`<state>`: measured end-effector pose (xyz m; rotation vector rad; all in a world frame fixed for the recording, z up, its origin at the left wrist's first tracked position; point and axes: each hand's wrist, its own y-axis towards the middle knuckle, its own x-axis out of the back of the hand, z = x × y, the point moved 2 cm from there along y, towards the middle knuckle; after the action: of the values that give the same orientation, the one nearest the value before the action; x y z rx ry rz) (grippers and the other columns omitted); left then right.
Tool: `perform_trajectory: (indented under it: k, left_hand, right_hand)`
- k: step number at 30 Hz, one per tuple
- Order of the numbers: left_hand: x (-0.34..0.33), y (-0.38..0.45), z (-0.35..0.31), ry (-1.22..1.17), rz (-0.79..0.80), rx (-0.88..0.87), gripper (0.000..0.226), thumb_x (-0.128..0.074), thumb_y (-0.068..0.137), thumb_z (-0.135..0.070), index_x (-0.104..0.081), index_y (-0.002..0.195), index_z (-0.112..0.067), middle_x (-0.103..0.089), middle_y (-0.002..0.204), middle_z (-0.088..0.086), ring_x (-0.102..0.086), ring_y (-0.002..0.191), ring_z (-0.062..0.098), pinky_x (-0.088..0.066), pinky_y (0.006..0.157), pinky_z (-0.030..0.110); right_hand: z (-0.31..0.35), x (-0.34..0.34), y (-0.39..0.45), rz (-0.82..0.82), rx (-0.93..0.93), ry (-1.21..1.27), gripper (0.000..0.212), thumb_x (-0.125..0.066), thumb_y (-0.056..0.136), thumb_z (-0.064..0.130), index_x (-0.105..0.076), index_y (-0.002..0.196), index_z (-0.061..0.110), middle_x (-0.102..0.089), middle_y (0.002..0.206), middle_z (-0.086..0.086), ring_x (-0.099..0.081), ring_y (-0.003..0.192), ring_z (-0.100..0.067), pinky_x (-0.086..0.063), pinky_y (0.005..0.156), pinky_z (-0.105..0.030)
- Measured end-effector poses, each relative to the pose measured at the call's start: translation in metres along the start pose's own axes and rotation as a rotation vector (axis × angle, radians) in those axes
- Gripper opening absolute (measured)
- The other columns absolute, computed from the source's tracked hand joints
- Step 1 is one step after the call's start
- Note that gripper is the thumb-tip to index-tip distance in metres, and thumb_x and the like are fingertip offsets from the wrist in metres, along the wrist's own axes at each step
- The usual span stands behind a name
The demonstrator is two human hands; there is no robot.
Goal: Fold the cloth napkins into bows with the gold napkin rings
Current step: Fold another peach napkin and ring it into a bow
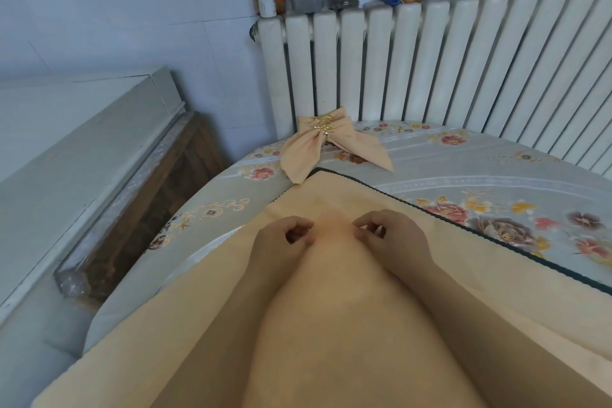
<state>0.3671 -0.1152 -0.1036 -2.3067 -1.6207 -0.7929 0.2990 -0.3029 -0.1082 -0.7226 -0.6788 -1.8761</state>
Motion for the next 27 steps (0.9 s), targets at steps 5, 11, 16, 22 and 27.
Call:
perform_trajectory:
  k: [5,11,16,22,27]
  left_hand:
    - [0.003,-0.001,0.0,-0.003,0.026,-0.002,0.031,-0.059,0.078,-0.002,-0.07,0.071,-0.029,-0.063,0.066,-0.009,-0.05,0.059,0.0,-0.039,0.06,0.01]
    - [-0.005,-0.001,-0.003,0.225,0.039,-0.125,0.023,-0.059,0.078,-0.009,-0.061,0.068,-0.029,-0.054,0.074,-0.005,-0.047,0.071,0.006,-0.034,0.065,0.02]
    - [-0.013,0.004,-0.004,0.364,0.047,-0.111,0.029,-0.08,0.062,-0.045,-0.056,0.07,-0.03,-0.049,0.078,-0.012,-0.048,0.081,0.01,-0.034,0.072,0.023]
    - [-0.011,0.005,-0.013,0.287,0.127,0.054,0.044,-0.082,0.059,-0.045,-0.061,0.094,-0.031,-0.056,0.084,-0.013,-0.053,0.087,0.009,-0.042,0.084,0.029]
    - [-0.009,0.002,-0.034,0.361,0.232,0.007,0.013,-0.074,0.072,-0.035,-0.066,0.078,-0.027,-0.06,0.08,-0.01,-0.053,0.082,0.008,-0.041,0.088,0.033]
  right_hand:
    - [0.001,0.006,0.0,0.033,0.057,0.107,0.038,-0.061,0.079,0.005,-0.066,0.07,0.041,-0.06,0.081,0.009,-0.05,0.068,-0.002,-0.042,0.068,-0.025]
    - [0.002,0.006,-0.001,0.077,0.107,0.006,0.026,-0.058,0.08,0.01,-0.066,0.07,0.032,-0.056,0.087,0.01,-0.048,0.085,-0.011,-0.038,0.072,-0.025]
    - [0.008,-0.004,0.0,0.054,0.087,-0.195,0.021,-0.067,0.076,0.048,-0.057,0.08,0.03,-0.053,0.095,0.011,-0.043,0.095,-0.012,-0.04,0.077,-0.028]
    - [0.014,-0.011,0.0,0.082,0.088,-0.224,0.028,-0.063,0.083,0.042,-0.061,0.109,0.034,-0.055,0.106,0.01,-0.041,0.107,-0.017,-0.03,0.087,-0.028]
    - [0.026,-0.007,-0.005,0.05,0.188,-0.268,0.015,-0.06,0.085,0.033,-0.067,0.094,0.025,-0.059,0.101,0.007,-0.041,0.106,-0.017,-0.022,0.081,-0.028]
